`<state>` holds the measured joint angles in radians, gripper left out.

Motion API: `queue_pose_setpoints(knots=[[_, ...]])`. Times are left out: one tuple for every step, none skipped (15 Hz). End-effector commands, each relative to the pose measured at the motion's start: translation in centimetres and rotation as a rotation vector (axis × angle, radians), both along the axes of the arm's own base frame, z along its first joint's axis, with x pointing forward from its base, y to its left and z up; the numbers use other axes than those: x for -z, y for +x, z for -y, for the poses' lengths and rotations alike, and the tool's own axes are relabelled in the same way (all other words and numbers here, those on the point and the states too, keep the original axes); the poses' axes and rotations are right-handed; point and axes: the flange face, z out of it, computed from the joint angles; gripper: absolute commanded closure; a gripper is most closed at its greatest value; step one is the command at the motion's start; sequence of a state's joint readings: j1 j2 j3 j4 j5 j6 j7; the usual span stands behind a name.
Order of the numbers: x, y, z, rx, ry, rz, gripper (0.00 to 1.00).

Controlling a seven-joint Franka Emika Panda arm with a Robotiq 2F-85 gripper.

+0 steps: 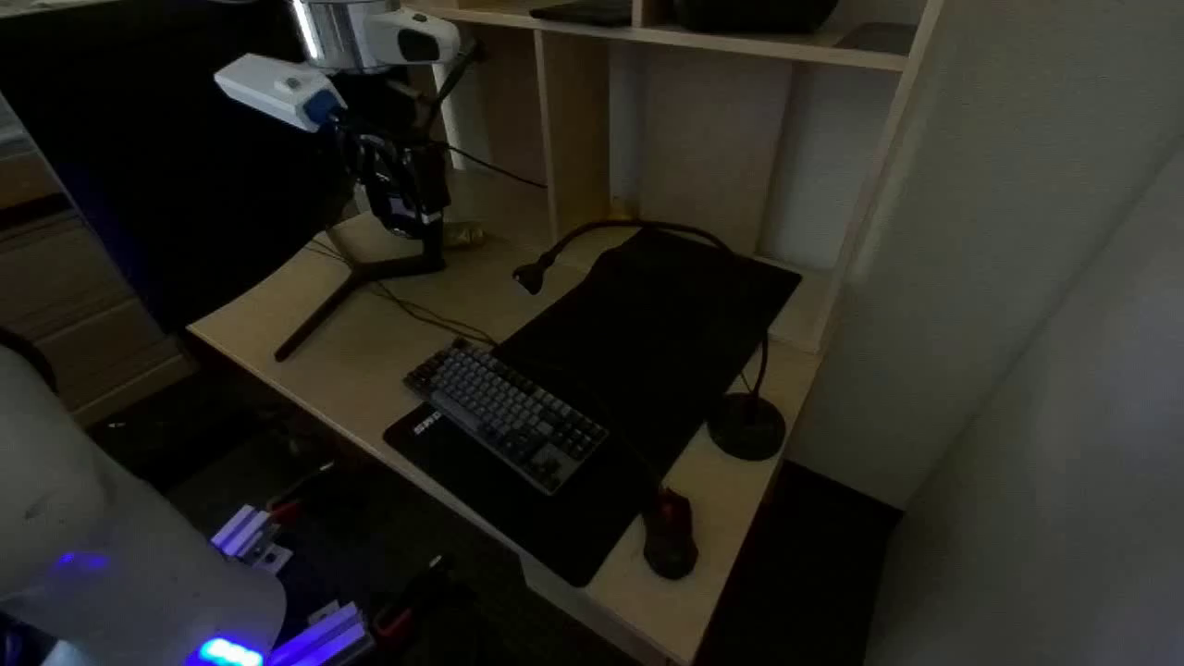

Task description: Press the escape key on the keyboard

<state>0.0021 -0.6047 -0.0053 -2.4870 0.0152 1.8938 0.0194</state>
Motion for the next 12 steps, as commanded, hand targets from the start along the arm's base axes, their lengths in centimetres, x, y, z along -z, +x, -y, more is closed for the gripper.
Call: queue_pose_setpoints(knots=[[-0.06,0.01,0.01,0.000,0.000,-0.001,0.00],[-0.06,0.01,0.01,0.000,0.000,-0.001,0.00],[-0.06,0.01,0.01,0.000,0.000,-0.001,0.00],[-0.06,0.01,0.01,0.000,0.000,-0.001,0.00],[-0.06,0.01,0.01,0.000,0.000,-0.001,0.00],[-0.06,0.01,0.01,0.000,0.000,-0.001,0.00],[-0.06,0.01,0.01,0.000,0.000,-0.001,0.00],[-0.06,0.01,0.01,0.000,0.000,-0.001,0.00],[-0.06,0.01,0.01,0.000,0.000,-0.001,0.00],[-0.06,0.01,0.01,0.000,0.000,-0.001,0.00],[-0.06,0.01,0.01,0.000,0.000,-0.001,0.00],[-0.08,-0.02,0.09,0.005,-0.017,-0.006,0.00]])
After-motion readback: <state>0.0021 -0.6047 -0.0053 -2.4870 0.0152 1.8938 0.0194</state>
